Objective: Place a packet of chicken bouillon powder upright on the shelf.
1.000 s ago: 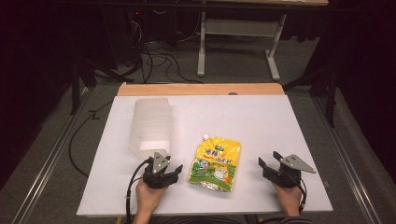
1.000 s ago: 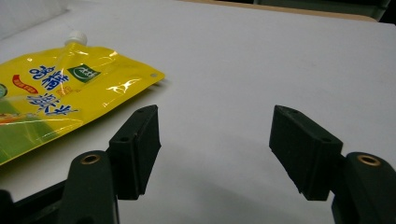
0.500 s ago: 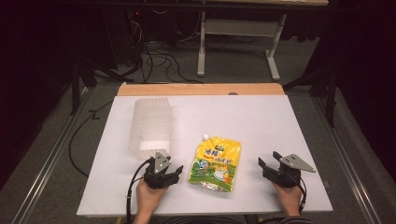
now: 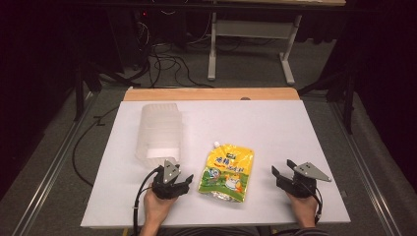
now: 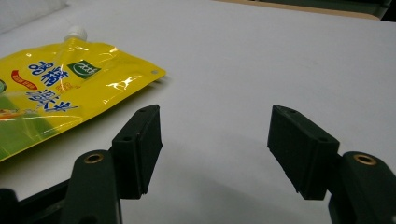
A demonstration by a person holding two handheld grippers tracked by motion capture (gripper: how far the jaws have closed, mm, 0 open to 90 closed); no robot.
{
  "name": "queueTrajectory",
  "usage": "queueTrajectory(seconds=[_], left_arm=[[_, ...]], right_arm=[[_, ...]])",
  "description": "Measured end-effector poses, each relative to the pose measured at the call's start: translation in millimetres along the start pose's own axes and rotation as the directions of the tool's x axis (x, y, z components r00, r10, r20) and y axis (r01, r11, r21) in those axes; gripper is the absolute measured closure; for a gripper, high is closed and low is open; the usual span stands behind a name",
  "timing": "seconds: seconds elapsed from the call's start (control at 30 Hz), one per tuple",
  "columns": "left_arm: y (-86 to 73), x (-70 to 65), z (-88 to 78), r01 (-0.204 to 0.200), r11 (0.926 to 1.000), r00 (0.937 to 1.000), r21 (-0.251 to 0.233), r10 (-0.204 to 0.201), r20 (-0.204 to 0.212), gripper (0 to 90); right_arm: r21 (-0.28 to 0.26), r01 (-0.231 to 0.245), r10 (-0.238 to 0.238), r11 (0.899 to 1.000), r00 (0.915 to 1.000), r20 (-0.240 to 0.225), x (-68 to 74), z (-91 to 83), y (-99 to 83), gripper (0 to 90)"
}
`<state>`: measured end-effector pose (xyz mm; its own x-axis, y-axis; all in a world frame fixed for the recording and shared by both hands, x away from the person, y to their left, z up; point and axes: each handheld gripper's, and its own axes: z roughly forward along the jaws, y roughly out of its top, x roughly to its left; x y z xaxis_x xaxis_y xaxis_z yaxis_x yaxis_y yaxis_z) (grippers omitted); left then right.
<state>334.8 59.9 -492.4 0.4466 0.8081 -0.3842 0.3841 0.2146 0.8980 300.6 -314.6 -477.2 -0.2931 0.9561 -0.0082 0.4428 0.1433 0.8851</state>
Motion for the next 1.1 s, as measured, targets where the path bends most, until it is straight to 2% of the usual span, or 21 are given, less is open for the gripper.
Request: queueTrajectory(seconds=[0.3, 0.4, 0.43, 0.47, 0.53, 0.63, 0.77, 0.8, 0.9, 0.97, 1.0, 1.1], left_arm=[[2.3, 0.9, 0.0, 0.022, 0.9996, 0.9997, 0.018, -0.023, 0.009, 35.3], [3.5, -1.2, 0.8, 0.046, 0.9990, 0.9989, -0.004, -0.045, 0.008, 35.1], [4.0, -1.4, 0.4, 0.048, 0.9989, 0.9988, -0.003, -0.048, 0.010, 35.1], [5.9, -2.7, 0.2, 0.071, 0.9975, 0.9974, -0.005, -0.071, 0.017, 35.1], [7.5, -3.9, 0.1, 0.080, 0.9968, 0.9967, 0.002, -0.080, 0.017, 35.2], [10.0, -8.1, -0.4, 0.070, 0.9976, 0.9974, 0.003, -0.070, 0.018, 35.8], [12.3, -10.4, 1.0, 0.100, 0.9950, 0.9944, 0.006, -0.100, 0.034, 35.1], [12.7, -11.4, 2.3, 0.118, 0.9930, 0.9925, 0.006, -0.118, 0.031, 34.9], [13.8, -13.7, 4.5, 0.130, 0.9914, 0.9911, 0.013, -0.130, 0.028, 33.2], [16.8, -17.9, 5.0, 0.130, 0.9911, 0.9905, 0.027, -0.131, 0.040, 33.1], [19.7, -22.8, 6.6, 0.147, 0.9886, 0.9872, 0.033, -0.149, 0.058, 32.8], [20.6, -26.6, 10.2, 0.155, 0.9869, 0.9854, 0.043, -0.158, 0.063, 30.9]], right_arm=[[-0.001, 0.000, 0.000, 1.000, 1.0000, 0.003, 0.3, -0.1, 0.0, 34.9], [-0.001, 0.004, -0.004, 1.000, 1.0000, 0.000, 0.2, -0.3, 0.0, 34.7], [-0.003, 0.004, -0.004, 1.000, 1.0000, 0.000, 0.3, -0.4, -0.1, 34.7], [-0.004, 0.004, -0.004, 1.000, 1.0000, 0.000, 0.3, -0.5, -0.1, 34.7], [-0.003, 0.004, -0.004, 1.000, 1.0000, 0.002, 0.2, -0.3, 0.0, 34.7], [-0.002, 0.004, -0.004, 1.000, 1.0000, 0.003, 0.5, -0.4, 0.0, 34.5], [-0.002, 0.005, -0.005, 1.000, 1.0000, 0.000, 0.5, -0.3, 0.0, 34.4], [-0.003, 0.005, -0.005, 1.000, 1.0000, 0.001, 0.5, -0.5, -0.1, 34.4], [-0.003, 0.002, -0.002, 1.000, 1.0000, 0.002, 0.4, -0.5, -0.1, 34.2], [-0.003, 0.004, -0.004, 1.000, 1.0000, 0.002, 0.4, -0.4, -0.1, 34.1], [-0.002, 0.005, -0.005, 1.000, 1.0000, 0.002, 0.5, -0.3, 0.0, 34.1], [0.006, 0.006, -0.006, 1.000, 1.0000, 0.003, 0.8, 0.2, 0.3, 34.0]])
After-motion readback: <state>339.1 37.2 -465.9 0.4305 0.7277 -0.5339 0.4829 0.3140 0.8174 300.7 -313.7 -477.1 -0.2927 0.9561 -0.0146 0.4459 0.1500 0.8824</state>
